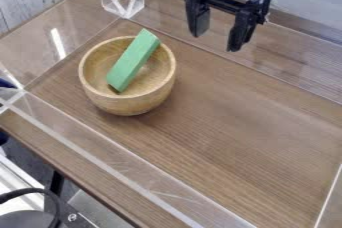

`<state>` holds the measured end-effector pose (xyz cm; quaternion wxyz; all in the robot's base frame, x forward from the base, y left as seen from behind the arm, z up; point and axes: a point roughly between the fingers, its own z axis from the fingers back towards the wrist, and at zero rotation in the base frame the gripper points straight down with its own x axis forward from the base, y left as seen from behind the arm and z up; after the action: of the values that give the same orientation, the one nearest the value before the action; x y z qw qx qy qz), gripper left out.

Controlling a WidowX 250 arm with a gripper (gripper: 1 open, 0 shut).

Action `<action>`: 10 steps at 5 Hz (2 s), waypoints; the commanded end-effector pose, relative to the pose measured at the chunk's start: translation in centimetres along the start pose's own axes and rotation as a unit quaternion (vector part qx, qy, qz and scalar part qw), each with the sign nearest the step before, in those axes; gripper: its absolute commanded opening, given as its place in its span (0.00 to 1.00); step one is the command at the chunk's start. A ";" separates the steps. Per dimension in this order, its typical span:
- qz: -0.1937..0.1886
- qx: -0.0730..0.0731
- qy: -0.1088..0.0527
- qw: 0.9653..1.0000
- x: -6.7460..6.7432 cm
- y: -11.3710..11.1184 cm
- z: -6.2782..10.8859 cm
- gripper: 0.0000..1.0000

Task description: Remove the green block from inside the brown bowl and put it on the table

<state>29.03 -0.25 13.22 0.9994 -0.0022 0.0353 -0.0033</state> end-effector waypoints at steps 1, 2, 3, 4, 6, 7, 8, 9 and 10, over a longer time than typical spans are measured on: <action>0.008 0.005 0.006 1.000 -0.4 1.3 -0.4 1.00; 0.018 0.010 0.008 1.000 -1.6 3.3 -1.1 1.00; 0.024 0.012 -0.001 1.000 -3.0 5.6 -1.6 1.00; 0.032 0.015 -0.004 0.999 -3.7 7.8 -1.8 1.00; 0.049 0.005 -0.007 0.999 -3.2 10.0 -2.7 1.00; 0.051 0.000 -0.009 0.999 -2.5 10.8 -3.6 1.00; 0.051 -0.002 -0.010 0.999 -1.9 11.2 -4.4 1.00; 0.050 -0.003 -0.012 0.999 -1.5 11.5 -4.9 1.00; 0.049 -0.003 -0.013 0.999 -1.1 11.6 -5.1 1.00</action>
<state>26.73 10.76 6.78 0.9978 -0.0120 0.0494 0.0427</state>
